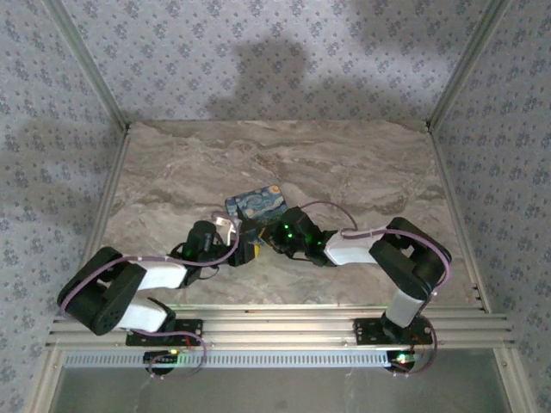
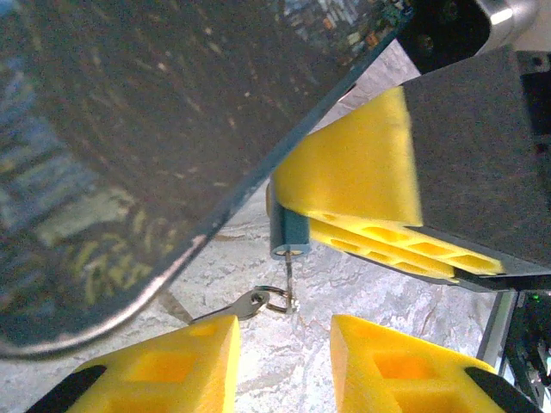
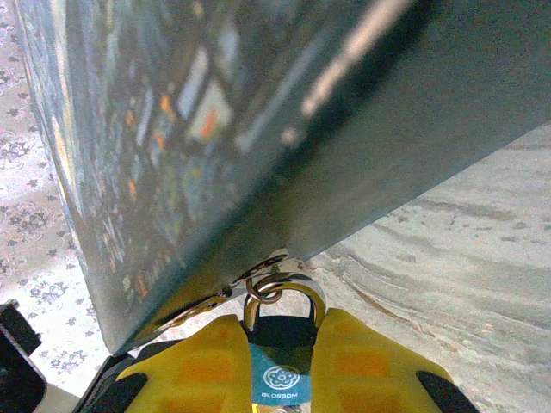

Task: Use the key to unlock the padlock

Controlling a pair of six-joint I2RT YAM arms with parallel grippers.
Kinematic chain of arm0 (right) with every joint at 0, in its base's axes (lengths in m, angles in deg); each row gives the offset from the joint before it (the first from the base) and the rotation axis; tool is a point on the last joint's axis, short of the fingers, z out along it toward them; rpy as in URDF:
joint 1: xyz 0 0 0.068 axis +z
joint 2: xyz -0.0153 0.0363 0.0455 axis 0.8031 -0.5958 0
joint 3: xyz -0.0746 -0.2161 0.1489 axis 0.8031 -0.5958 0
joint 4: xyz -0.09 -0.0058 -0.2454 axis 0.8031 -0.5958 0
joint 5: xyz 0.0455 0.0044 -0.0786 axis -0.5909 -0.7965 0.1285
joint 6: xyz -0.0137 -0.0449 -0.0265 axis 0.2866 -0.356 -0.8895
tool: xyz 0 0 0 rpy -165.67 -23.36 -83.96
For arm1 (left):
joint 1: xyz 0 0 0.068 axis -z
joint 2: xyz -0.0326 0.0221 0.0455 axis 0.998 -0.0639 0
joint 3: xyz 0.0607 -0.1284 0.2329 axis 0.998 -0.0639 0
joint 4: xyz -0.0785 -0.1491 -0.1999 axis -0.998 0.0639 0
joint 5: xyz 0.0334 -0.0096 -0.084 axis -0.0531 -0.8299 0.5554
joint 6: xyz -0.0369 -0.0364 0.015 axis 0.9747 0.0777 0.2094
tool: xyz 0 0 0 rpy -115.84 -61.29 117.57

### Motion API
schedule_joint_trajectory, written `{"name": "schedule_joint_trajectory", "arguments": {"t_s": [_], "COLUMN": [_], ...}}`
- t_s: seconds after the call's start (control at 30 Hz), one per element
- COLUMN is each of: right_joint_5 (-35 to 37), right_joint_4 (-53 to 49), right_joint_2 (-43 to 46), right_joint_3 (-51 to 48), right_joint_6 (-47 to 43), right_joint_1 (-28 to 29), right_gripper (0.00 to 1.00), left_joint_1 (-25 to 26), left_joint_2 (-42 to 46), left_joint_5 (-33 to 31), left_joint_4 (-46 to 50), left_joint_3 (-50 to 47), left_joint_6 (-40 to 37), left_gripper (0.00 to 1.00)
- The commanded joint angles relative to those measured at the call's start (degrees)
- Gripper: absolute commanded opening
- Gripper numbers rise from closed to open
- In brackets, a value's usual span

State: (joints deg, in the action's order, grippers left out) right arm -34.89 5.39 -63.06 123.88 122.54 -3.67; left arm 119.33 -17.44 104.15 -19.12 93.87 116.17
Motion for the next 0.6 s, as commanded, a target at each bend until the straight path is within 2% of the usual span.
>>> {"name": "schedule_joint_trajectory", "arguments": {"t_s": [0.0, 0.57], "right_joint_5": [-1.04, -1.46], "right_joint_4": [2.12, 2.62], "right_joint_2": [0.16, -0.68], "right_joint_3": [1.26, 1.61], "right_joint_6": [0.91, 1.22], "right_joint_1": [0.33, 0.48], "right_gripper": [0.00, 0.00], "left_joint_1": [-0.25, -0.05], "left_joint_2": [-1.02, -3.18], "left_joint_5": [0.79, 1.49], "left_joint_4": [-2.99, -5.57], "left_joint_3": [0.82, 2.08], "left_joint_6": [-0.69, 0.17], "left_gripper": [0.34, 0.31]}}
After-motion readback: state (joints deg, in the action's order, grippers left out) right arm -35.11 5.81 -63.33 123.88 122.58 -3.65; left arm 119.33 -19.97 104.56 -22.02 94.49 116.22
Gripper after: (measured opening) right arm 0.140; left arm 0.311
